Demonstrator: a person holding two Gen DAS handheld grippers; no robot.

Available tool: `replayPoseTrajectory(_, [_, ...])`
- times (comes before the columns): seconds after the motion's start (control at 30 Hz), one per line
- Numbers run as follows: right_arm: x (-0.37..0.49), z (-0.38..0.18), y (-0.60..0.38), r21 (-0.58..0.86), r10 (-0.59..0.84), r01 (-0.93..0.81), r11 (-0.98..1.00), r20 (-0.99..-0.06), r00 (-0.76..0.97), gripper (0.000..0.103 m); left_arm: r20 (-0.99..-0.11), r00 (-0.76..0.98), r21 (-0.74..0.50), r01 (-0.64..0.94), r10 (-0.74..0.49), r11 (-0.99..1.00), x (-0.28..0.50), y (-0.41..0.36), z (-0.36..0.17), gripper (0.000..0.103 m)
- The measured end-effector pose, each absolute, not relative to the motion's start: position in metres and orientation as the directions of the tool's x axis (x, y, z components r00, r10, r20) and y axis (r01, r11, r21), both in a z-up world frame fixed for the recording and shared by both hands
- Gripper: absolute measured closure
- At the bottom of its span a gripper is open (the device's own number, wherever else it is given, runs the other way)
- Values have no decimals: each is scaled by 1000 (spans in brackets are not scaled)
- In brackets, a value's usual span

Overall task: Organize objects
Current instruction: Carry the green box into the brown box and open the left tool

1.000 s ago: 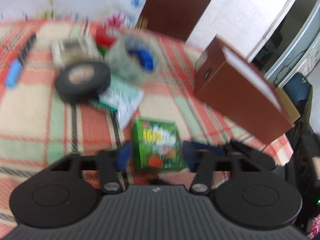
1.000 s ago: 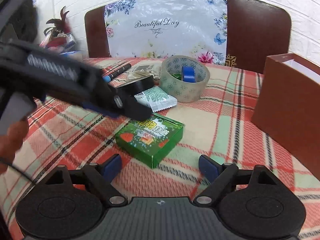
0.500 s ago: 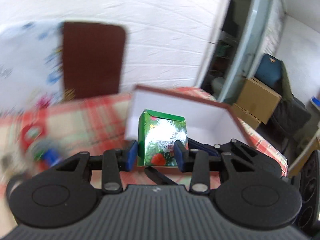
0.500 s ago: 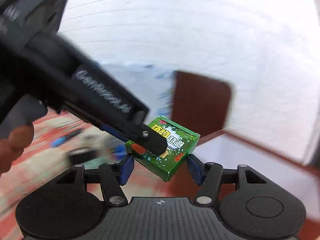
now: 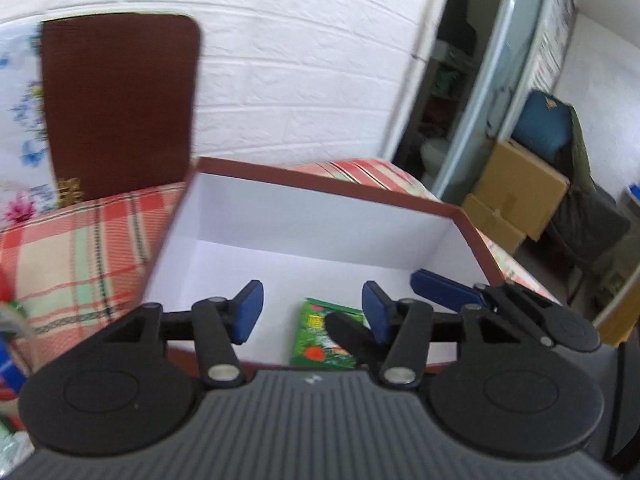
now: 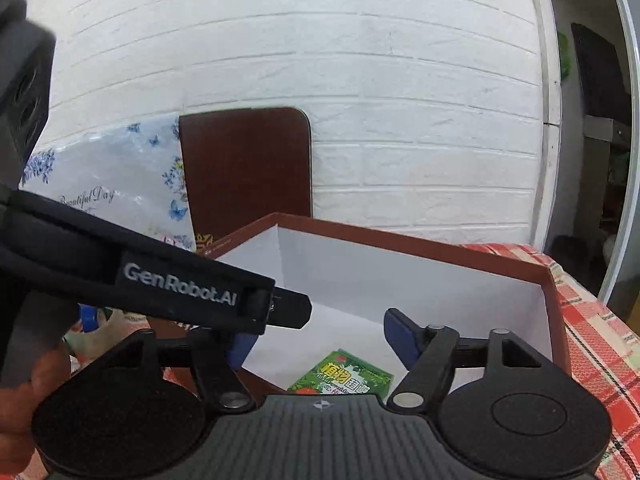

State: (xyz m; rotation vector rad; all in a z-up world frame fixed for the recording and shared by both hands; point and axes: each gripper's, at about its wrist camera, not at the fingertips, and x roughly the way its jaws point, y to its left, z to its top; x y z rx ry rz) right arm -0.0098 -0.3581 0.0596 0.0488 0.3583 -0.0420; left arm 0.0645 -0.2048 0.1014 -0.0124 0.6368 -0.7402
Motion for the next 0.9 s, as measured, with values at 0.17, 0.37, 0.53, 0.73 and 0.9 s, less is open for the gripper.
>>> replayPoseTrajectory(0.17, [-20,61,-326,18,-4,11,1000,-350,937,33,-477,637,-244,565,-605,788,49,-154,115,46])
replayPoseTrajectory(0.37, [-19,70,-277,-4,75,-82,997,-360,930,33,-479,725,-239,435,-495,868,40,-80,107,46])
replayPoseTrajectory(0.53, [-13,61,-227,-57,108,-148,987,-438,892,33,-522,759,-231,314,-389,921,37,-26,86,46])
replayPoseTrajectory(0.73, [-15,42,-182,-60,159,-219,974,-509,846,31,-567,768,-257,178,-297,950,35,32,58,46])
replayPoseTrajectory(0.9, [-20,4,-151,-52,244,-327,944,-558,793,31,-578,746,-351,141,-332,926,37,60,43,46])
